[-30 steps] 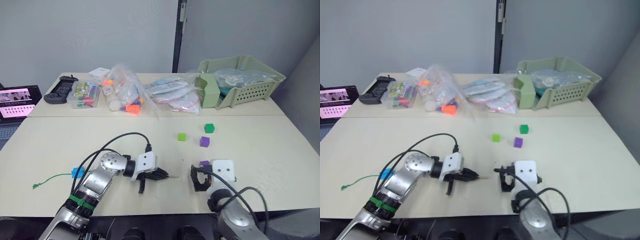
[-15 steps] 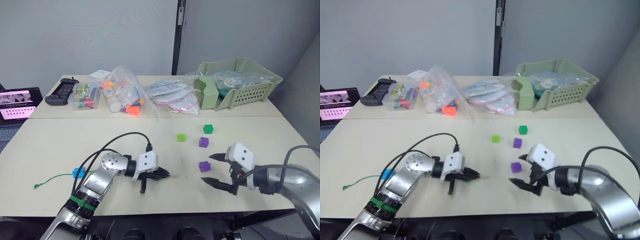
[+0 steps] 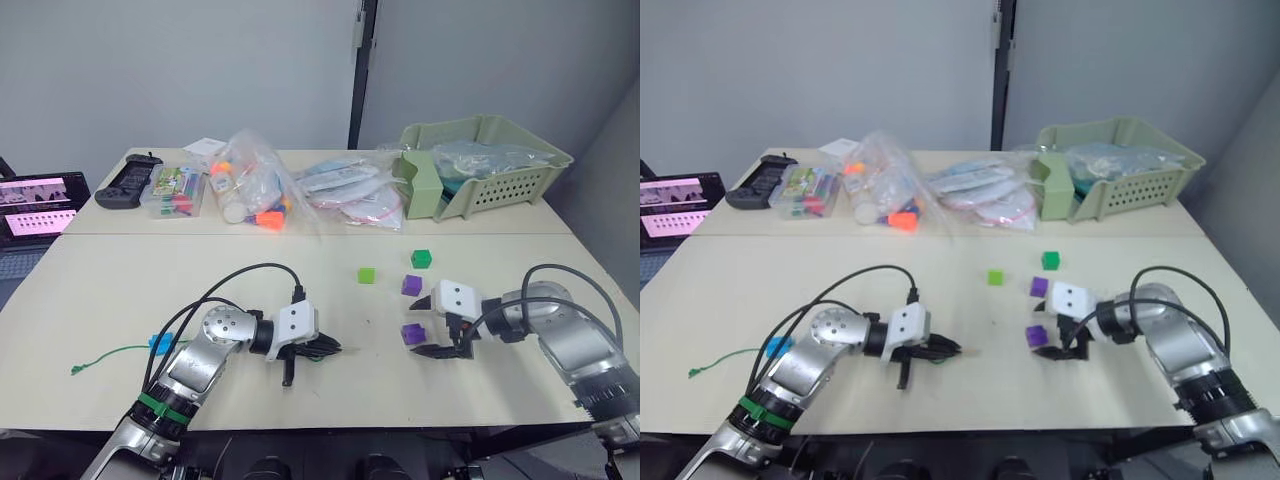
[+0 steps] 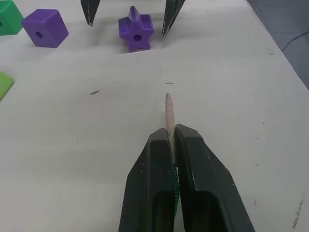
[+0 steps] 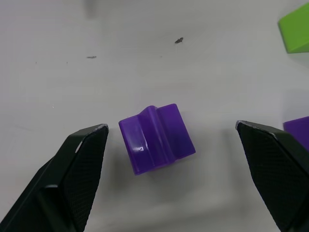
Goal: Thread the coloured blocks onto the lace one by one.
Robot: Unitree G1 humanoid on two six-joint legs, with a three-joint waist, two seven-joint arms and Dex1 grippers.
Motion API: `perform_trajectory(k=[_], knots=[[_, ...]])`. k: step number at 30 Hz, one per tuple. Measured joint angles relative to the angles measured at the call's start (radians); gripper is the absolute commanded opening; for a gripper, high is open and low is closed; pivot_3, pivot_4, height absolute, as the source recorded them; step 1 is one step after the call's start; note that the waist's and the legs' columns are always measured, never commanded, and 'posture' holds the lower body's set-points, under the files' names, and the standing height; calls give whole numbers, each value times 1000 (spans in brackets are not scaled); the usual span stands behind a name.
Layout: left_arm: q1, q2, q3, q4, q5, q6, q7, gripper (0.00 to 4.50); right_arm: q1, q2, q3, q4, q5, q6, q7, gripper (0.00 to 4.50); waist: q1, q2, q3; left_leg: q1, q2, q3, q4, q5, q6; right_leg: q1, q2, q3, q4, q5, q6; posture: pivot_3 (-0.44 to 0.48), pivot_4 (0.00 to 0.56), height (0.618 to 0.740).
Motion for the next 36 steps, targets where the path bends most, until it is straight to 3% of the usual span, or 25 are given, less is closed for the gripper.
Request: perform_trajectory(k=[10, 15, 23, 36], knots=[[4, 11, 0, -18, -2, 20, 11, 0, -20, 54, 2, 71, -18, -41, 31, 1356, 6, 0, 0, 0, 0, 0, 0, 0, 0, 0, 0, 0, 1, 0, 0, 0, 150, 740], [1, 12, 2, -26, -23, 41, 12, 0, 19, 67, -15, -2, 1, 20, 20, 1324, 6, 0, 0, 0, 1, 0, 0, 0, 0, -1, 0, 0, 2, 0, 0, 0, 150, 740], [-41, 25, 0, -113, -34, 143, 25, 0, 94, 161, 31, -342, 20, 335, -115, 1324, 6, 0, 0, -2, 0, -1, 0, 0, 0, -3, 0, 0, 3, 0, 0, 0, 150, 740], [-13, 64, -41, -133, 5, 195, 44, 0, 90, 138, 88, -391, -8, 406, -168, 1324, 9, 0, 0, -1, 0, -1, 1, 0, 0, -1, 0, 0, 2, 0, 0, 0, 150, 740]])
